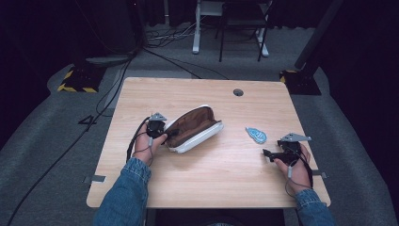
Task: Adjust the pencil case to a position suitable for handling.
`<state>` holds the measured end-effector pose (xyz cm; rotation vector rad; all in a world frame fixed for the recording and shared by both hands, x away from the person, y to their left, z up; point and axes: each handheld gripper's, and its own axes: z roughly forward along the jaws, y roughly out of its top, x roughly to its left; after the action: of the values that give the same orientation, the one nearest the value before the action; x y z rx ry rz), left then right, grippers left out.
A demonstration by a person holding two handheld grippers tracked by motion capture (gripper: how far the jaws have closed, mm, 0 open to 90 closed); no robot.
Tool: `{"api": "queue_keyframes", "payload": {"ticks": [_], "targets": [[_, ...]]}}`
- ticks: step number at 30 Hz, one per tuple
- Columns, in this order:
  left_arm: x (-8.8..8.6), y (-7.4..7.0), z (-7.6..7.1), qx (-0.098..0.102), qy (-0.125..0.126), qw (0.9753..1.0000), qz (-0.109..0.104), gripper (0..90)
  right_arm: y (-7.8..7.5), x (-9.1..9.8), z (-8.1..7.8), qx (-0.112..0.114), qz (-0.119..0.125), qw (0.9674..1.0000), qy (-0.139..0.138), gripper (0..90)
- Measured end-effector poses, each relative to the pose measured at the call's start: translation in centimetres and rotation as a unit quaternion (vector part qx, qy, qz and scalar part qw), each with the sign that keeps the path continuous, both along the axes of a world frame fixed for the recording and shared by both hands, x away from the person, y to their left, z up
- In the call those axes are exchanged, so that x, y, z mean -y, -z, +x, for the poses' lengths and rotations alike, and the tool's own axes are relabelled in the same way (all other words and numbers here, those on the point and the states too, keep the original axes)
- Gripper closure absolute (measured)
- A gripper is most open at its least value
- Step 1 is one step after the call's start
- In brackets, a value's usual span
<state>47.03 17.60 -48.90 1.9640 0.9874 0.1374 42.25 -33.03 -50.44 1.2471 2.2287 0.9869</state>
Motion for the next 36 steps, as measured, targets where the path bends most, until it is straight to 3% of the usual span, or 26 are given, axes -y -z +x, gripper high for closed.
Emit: {"api": "queue_keyframes", "payload": {"ticks": [16, 29, 36], "targets": [[-0.3, -1.7, -1.1, 0.001, 0.003, 0.9999, -0.012, 85.3, 0.0, 0.0, 0.0, 0.000, 0.000, 1.0000, 0.000, 17.5], [0.7, -4.5, -3.1, 0.010, 0.035, 0.9990, -0.024, 85.2, 0.0, 0.0, 0.0, 0.000, 0.000, 1.0000, 0.000, 17.5], [1.7, -5.7, -4.3, 0.023, 0.060, 0.9979, -0.006, 85.1, 0.0, 0.0, 0.0, 0.000, 0.000, 1.0000, 0.000, 17.5]]}}
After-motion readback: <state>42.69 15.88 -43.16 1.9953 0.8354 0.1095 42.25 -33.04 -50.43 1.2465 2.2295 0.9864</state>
